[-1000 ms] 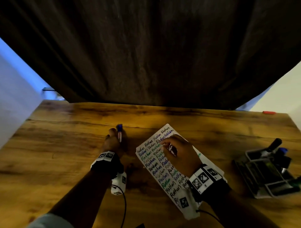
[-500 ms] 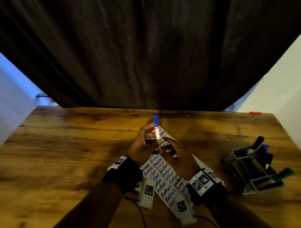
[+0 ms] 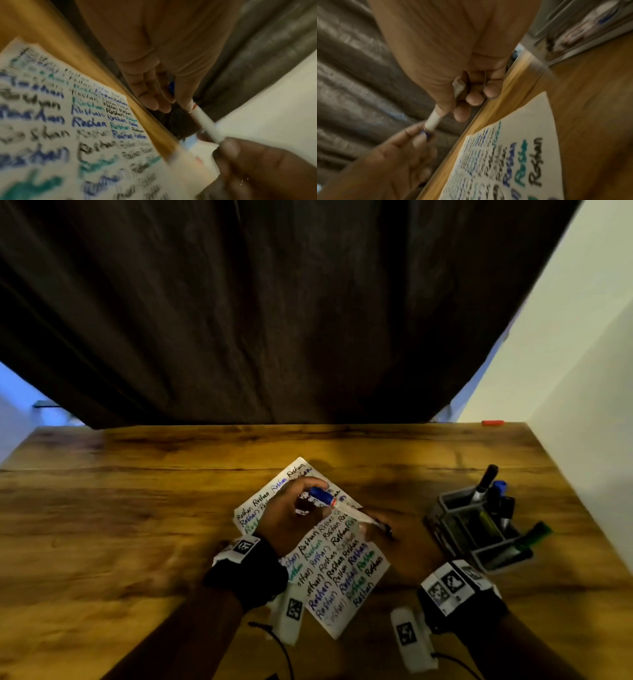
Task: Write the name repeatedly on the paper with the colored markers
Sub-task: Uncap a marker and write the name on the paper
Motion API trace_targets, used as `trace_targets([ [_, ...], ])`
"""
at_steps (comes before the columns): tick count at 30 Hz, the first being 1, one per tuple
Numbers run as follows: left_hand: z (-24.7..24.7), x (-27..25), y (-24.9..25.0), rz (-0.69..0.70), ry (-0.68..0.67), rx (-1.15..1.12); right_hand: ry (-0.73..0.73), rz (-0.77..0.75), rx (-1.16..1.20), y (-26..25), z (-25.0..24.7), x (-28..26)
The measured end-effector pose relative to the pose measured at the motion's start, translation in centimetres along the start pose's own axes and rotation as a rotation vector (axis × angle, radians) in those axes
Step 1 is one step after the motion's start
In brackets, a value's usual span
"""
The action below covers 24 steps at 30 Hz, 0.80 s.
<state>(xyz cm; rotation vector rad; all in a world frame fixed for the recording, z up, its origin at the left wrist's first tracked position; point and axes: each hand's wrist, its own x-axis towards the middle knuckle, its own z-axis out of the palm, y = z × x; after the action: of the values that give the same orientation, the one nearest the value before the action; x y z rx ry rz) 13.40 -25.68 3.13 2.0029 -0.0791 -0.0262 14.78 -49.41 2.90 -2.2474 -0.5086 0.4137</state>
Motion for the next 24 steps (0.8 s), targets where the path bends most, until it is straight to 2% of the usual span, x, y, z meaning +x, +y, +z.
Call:
trace_targets([
  [3,0.9,0.1,-0.1,0.065,-0.08,0.252,-0.053,0.03,0.277,-0.3,-1.6,-1.1],
  [4,1.3,0.2,-0.1,0.081,-0.086,0.274,-0.019,0.024,0.327,-0.4,-2.0,-1.3],
  [6,2.1,0.3,0.1,0.117,-0.102,0.288,0.162,0.01,0.432,-0.4,-2.3,-1.4],
  [8,3.0,0.3,0.4,0.155,-0.131,0.268,0.308,0.011,0.683,-0.4,-1.9,-1.8],
  [10,3.9,0.1,0.9,0.197,-0.175,0.251,0.311,0.038,0.843,-0.6,-1.3,-2.0],
  [14,4.9,0.0,2.0,0.254,-0.254,0.306,0.19,0.076,0.852,-0.4,0.1,-1.8],
  [24,3.8,-0.1,2.1,0.227,-0.291,0.154,0.15,0.091,0.843,-0.6,0.1,-1.2],
])
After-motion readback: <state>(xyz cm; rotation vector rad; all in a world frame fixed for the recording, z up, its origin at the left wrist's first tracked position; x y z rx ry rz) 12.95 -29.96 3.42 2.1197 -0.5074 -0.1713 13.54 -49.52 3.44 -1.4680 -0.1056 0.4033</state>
